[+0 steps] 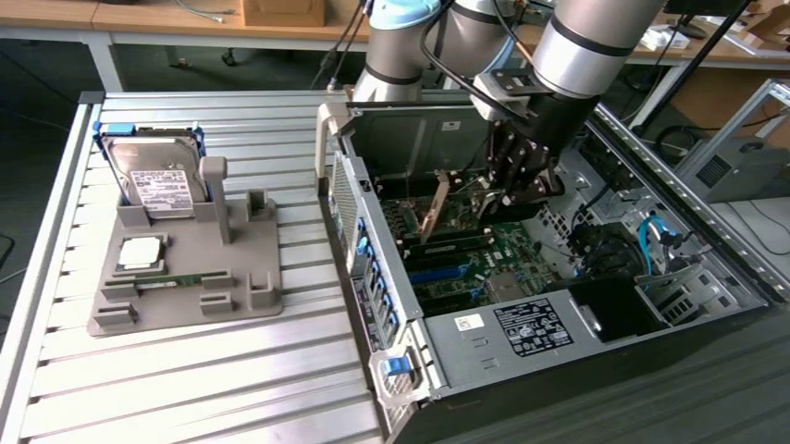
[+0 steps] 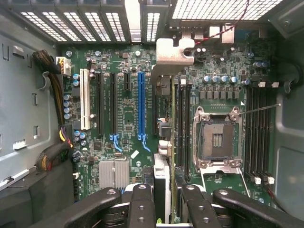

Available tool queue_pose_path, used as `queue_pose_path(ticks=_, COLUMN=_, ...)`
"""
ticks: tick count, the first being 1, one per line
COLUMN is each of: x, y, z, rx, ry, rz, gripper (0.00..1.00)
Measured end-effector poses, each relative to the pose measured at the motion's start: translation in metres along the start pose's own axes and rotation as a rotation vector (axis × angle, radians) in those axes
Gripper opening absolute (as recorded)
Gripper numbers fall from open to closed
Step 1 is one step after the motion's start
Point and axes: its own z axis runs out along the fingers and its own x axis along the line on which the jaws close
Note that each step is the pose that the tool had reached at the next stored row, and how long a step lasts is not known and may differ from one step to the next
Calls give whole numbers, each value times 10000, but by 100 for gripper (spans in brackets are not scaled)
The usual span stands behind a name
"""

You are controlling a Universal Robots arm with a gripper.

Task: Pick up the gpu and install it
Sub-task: 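Insert the gpu into the slot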

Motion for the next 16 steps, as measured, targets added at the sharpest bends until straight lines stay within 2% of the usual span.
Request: queue_pose_path(ticks=16, x=12, y=7, z=50, rx=0, ry=1, rz=0, gripper=27)
